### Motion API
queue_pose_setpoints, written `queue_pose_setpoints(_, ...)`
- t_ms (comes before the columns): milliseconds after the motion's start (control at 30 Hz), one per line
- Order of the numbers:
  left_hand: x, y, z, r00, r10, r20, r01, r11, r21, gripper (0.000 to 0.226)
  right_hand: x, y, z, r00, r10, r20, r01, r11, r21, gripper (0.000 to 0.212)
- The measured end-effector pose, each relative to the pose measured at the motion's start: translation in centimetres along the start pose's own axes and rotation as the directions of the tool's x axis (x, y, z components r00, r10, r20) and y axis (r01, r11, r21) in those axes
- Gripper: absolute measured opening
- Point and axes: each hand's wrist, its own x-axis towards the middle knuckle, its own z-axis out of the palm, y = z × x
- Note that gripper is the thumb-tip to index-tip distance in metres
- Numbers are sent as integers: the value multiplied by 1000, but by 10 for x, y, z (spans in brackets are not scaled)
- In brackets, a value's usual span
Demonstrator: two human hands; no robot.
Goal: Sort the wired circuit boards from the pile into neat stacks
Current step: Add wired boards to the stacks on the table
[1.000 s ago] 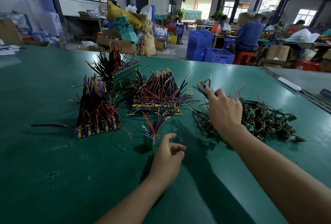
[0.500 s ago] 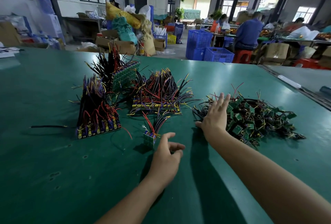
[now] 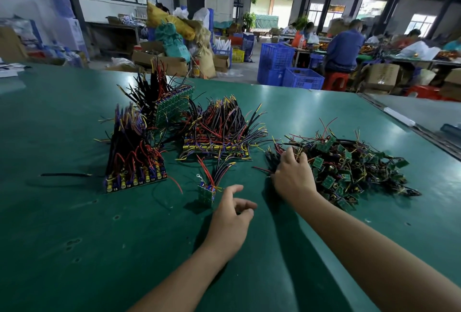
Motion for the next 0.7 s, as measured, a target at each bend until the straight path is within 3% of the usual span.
queue_pose_setpoints(100,0,0,-1,1000,-5,3,5,1000,-3,42,1,5,6,999,32,34,-31,999,-30,62)
queue_pose_setpoints(333,1,0,-3,1000,-22,17,22,999,-35,41,-2,-12,-7,994,94,61,-87,991,-104,58)
queue_pose_setpoints(533,-1,2,-1,1000,-2,-16,1,998,-58,39,-15,-42,-17,991,-40,-131,50,996,73,60)
queue_pose_setpoints(633,-2,3,-2,998,50,-43,-51,998,-41,38,-24,-44,-23,957,10,-289,23,993,112,52)
queue_pose_setpoints(700,-3,5,-4,979,171,-108,-168,985,36,39,-28,-45,-23,912,63,-406,17,981,192,43)
